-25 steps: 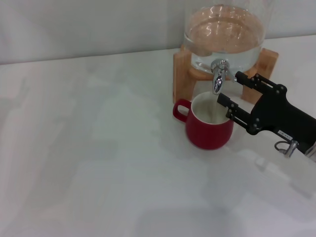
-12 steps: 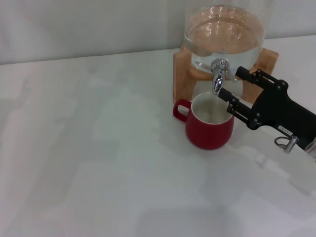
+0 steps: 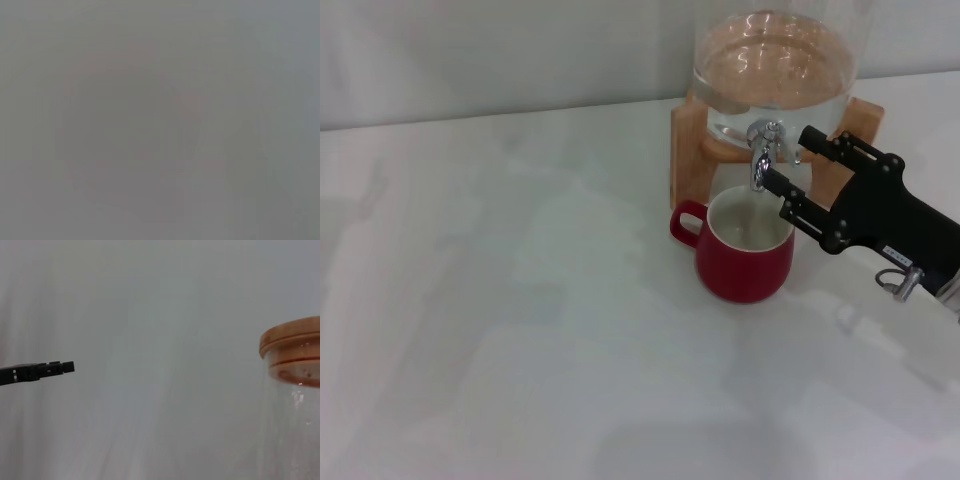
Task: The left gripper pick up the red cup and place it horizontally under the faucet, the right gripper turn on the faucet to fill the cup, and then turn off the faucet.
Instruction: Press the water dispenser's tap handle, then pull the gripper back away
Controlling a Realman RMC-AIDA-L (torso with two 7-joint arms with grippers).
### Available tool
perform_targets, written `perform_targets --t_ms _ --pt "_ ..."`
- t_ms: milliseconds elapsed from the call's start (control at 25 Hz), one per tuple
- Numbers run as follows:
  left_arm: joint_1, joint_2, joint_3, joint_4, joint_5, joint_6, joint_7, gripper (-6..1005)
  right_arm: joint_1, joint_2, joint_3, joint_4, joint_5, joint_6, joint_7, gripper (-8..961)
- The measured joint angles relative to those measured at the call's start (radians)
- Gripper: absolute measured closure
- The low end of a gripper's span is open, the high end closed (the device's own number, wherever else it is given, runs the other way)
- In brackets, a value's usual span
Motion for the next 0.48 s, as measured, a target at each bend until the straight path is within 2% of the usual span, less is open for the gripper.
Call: perform_targets --t_ms 480 --pt "-0.003 0.0 0.002 0.0 0.0 0.006 0.0 138 0.0 0.0 0.0 0.01 0.013 -0.027 -0.006 354"
